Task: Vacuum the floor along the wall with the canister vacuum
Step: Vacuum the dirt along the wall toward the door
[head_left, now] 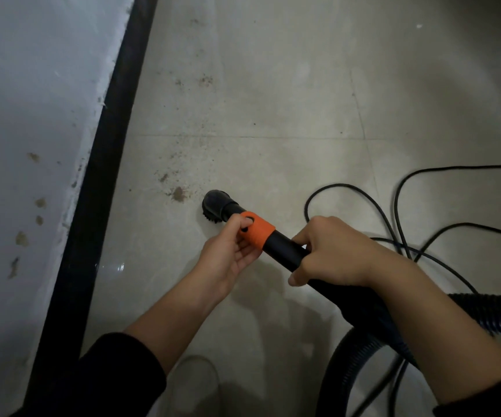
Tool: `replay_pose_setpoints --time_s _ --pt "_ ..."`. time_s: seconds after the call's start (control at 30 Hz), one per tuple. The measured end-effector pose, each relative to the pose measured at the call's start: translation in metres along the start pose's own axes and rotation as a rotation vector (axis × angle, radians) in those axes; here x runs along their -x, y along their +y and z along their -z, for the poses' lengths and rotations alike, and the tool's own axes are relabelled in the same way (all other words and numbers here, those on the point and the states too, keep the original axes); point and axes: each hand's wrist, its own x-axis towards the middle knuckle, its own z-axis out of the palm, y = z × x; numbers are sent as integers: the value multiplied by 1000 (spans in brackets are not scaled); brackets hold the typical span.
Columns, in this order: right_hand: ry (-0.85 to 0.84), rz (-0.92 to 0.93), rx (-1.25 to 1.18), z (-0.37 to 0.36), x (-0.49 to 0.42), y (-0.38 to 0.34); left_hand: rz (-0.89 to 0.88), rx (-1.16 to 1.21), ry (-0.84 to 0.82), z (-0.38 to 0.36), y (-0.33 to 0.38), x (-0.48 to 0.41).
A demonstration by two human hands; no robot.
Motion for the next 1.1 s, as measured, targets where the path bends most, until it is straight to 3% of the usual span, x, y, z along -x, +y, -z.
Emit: replay_pose_setpoints --time_s 0.27,0.7,1.1 --pt "42 8 -37 -3 -18 1 -31 -125 -26 4 19 -20" --pt "100 34 57 -8 -30 -23 -198 -53 32 9 19 -34" --pt "125 64 118 -39 -20 -41 -199 -60 51 39 15 -18"
